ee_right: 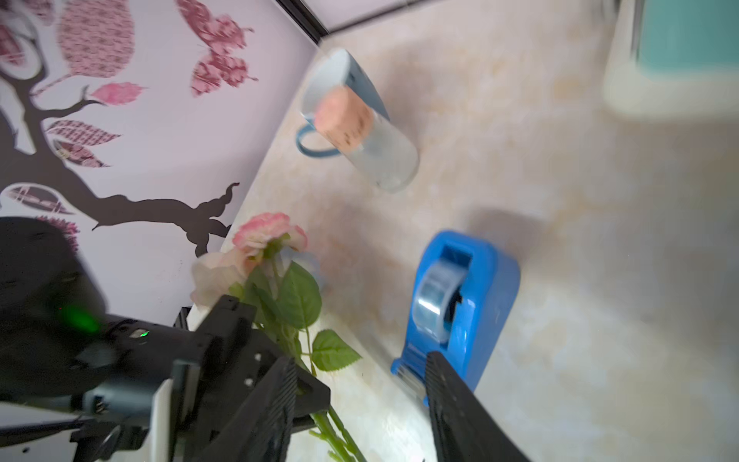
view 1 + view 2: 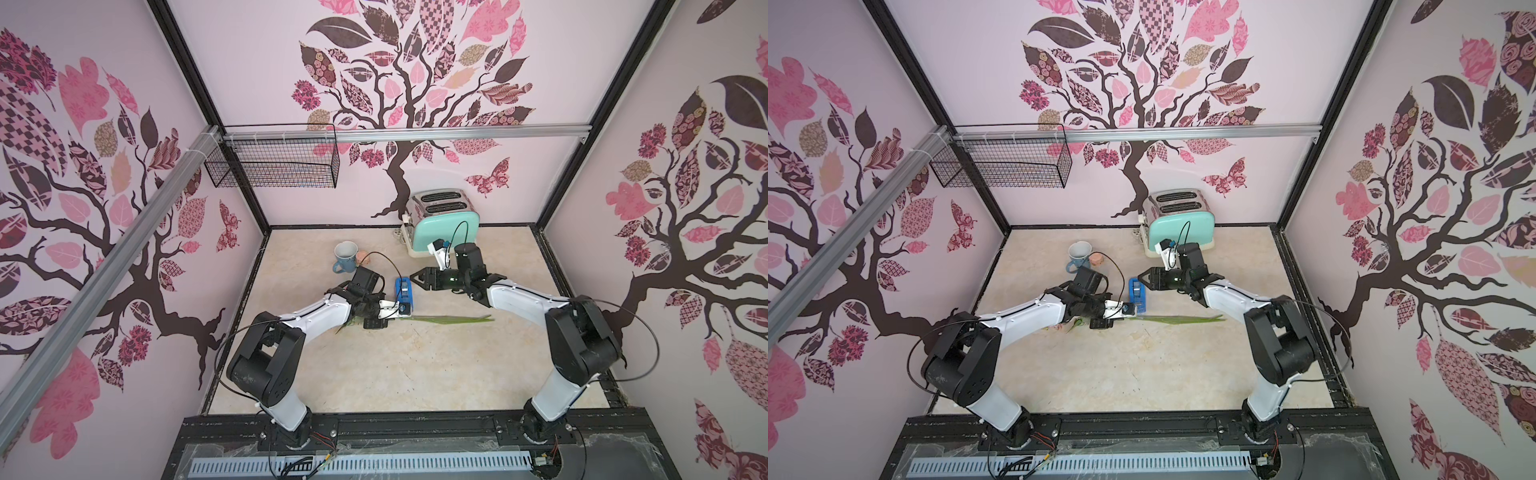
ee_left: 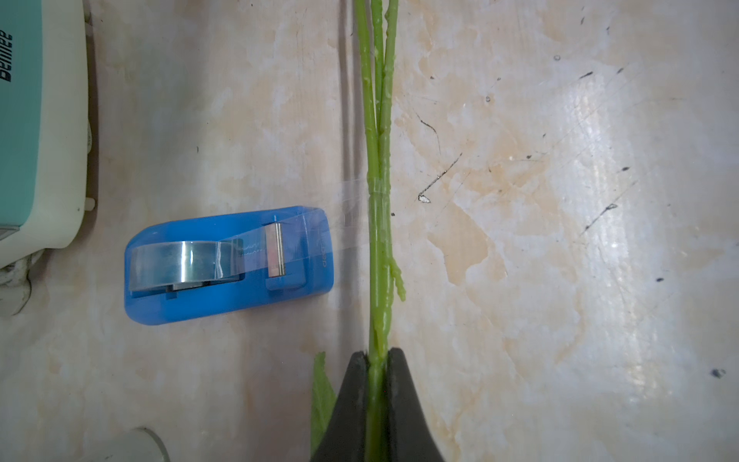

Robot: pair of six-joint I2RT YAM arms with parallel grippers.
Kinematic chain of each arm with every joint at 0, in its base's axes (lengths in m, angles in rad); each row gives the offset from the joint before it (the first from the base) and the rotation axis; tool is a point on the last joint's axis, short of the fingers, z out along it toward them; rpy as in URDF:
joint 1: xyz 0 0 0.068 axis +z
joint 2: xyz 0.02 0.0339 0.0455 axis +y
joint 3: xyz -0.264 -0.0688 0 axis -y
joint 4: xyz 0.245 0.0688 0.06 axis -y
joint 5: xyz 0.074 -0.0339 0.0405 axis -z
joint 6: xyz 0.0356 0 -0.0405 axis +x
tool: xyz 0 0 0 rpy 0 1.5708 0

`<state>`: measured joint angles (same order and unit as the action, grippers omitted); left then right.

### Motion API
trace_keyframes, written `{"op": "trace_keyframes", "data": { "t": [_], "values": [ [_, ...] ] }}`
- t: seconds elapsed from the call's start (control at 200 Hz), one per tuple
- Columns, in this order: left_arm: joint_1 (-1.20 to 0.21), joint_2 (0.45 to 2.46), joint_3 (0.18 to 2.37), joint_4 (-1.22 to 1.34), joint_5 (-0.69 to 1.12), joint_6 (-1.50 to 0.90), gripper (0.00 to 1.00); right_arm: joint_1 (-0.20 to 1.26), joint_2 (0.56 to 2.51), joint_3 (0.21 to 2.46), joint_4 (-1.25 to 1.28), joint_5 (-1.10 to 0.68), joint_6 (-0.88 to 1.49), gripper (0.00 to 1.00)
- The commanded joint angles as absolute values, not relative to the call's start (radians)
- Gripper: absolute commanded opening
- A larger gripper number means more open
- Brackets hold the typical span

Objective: Wrap bouquets with tape
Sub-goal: Wrap the tape around the bouquet, then tear off the tape using the Tape Cutter.

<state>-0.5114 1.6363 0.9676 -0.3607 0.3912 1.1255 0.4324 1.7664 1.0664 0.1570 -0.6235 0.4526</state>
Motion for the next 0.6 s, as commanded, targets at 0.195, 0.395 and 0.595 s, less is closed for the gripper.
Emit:
{"op": "trace_keyframes", "data": {
  "t": [0.195, 0.395, 0.595],
  "values": [
    [-0.524, 1.585, 0.891, -0.289, 0.371, 1.085, 0.0, 0.449, 1.873, 1.081, 0.103, -0.719, 0.649, 0.48],
    [-0.533, 1.578, 0.861, -0.255, 0.356, 1.076, 0.0, 0.471, 1.928, 1.057, 0.118, -0.737, 0.678, 0.42],
    [-0.536, 1.584, 0.857, -0.246, 0.363, 1.065, 0.0, 0.491, 1.94, 1.033, 0.148, -0.739, 0.698, 0.4]
  ]
}}
